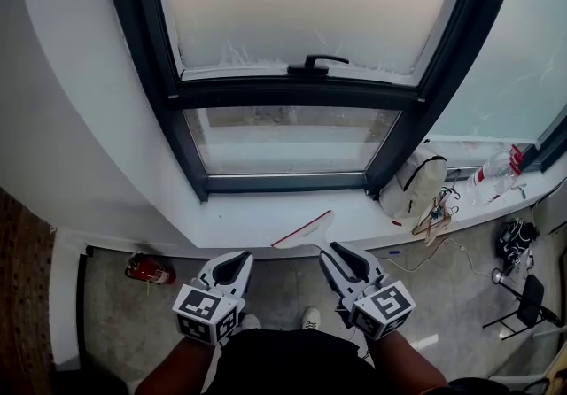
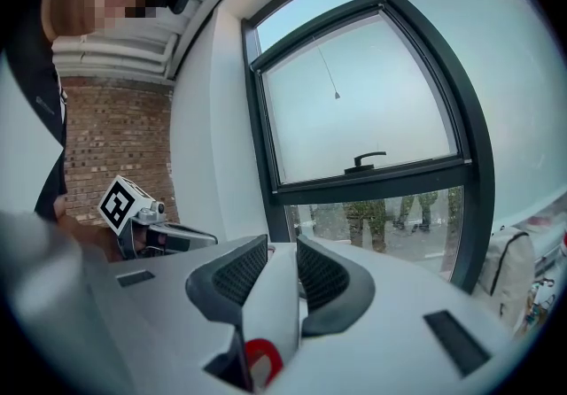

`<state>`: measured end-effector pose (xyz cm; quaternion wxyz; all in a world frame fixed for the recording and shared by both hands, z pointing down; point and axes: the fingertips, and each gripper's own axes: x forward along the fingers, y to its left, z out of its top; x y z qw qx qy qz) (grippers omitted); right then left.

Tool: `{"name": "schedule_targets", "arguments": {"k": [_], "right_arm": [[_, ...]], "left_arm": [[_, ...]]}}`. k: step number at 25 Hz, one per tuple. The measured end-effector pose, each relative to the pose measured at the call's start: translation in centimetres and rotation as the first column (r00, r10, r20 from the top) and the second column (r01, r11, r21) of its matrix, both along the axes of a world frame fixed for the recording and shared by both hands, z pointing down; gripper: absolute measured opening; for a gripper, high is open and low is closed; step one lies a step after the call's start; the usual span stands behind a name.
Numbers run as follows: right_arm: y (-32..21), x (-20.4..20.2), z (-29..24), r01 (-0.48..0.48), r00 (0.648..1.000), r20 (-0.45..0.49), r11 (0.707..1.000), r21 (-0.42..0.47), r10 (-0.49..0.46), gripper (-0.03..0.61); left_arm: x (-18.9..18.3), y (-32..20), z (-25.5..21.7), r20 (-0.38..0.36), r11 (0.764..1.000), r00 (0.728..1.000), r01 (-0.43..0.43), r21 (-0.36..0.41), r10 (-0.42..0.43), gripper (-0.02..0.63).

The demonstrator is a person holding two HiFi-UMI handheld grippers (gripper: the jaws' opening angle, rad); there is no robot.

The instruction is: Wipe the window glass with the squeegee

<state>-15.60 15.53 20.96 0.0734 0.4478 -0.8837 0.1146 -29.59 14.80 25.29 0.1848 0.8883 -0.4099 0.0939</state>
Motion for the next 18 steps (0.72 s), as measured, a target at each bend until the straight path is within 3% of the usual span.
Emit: {"name": "schedule_targets", "arguments": {"k": [18], "right_arm": [[-0.92, -0.34, 0.38, 0.037, 0.998, -0.046, 0.999, 0.021, -0.036, 0.092]], "left_arm": [[0.11, -0.54, 0.18, 0.021, 1.000, 1.000, -0.002, -0.006, 0.002, 0.000]]}}
